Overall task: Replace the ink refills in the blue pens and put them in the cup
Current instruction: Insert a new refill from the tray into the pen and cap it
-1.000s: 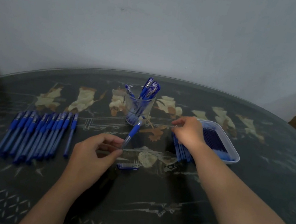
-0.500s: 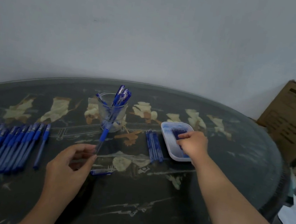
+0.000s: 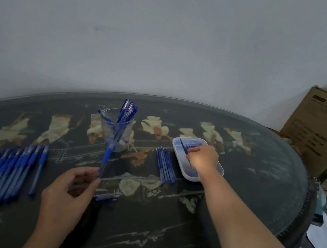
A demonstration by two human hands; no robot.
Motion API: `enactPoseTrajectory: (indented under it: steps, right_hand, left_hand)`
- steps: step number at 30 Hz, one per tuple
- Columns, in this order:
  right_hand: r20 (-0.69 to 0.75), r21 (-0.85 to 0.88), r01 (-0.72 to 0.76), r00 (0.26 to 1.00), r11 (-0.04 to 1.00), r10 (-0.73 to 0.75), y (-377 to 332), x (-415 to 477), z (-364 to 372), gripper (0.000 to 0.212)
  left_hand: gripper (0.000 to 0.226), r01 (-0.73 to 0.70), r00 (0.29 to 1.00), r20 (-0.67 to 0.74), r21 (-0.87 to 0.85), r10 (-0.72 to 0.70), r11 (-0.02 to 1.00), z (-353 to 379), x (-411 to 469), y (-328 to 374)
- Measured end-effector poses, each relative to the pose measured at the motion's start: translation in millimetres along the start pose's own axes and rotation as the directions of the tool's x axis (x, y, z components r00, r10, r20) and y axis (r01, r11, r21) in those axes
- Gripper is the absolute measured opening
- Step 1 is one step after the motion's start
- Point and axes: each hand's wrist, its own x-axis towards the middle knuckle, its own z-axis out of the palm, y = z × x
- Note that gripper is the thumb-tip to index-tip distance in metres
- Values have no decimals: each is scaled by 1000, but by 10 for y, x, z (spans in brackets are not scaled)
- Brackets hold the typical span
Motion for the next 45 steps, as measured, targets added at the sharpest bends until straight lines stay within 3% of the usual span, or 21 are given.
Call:
enactPoseTrajectory:
  steps: [3, 6, 10, 15, 23, 27, 31, 35, 39, 45]
  right_hand:
    - [72, 352, -53, 997, 934, 29, -120, -185, -85, 13]
    - [217, 484, -143, 975, 863, 39, -267, -423, -66, 16]
    - [348, 545, -159, 936, 823, -50, -352, -806, 39, 16]
    - [531, 577, -282, 843, 766, -89, -457, -1353, 242, 19]
    - [631, 618, -387, 763, 684, -139, -503, -1668, 416, 23]
    - [633, 654, -411, 757, 635, -163, -513, -1629, 383, 23]
    - [540, 758, -351, 811, 550, -227, -529, -1537, 281, 27]
    - [413, 883, -308, 869, 355, -272, -561, -1435, 175, 24]
    - [396, 916, -358, 878, 182, -268, -559, -1373, 134, 24]
    - [416, 907, -380, 878, 184, -236, -528, -1355, 161, 24]
  left_hand:
    - [33, -11, 1000, -9, 13, 11, 1000, 7, -1, 11]
    - [34, -5, 1000, -9, 5, 5, 1000, 10, -10, 27]
    - [33, -20, 1000, -1, -10, 20, 1000, 3, -26, 54]
    - [35, -46, 999, -7, 3, 46, 999, 5, -35, 85]
    - [36, -98, 995, 5, 40, 98, 994, -38, -57, 66]
    - [34, -120, 993, 3, 40, 120, 992, -45, -47, 48]
    - [34, -165, 986, 54, 90, 161, 982, -36, -46, 39]
    - [34, -236, 969, 99, 126, 225, 963, -26, -56, 54]
    - [37, -289, 955, 123, 165, 270, 943, -20, -53, 44]
    - [36, -324, 943, 143, 188, 301, 927, -12, -46, 33]
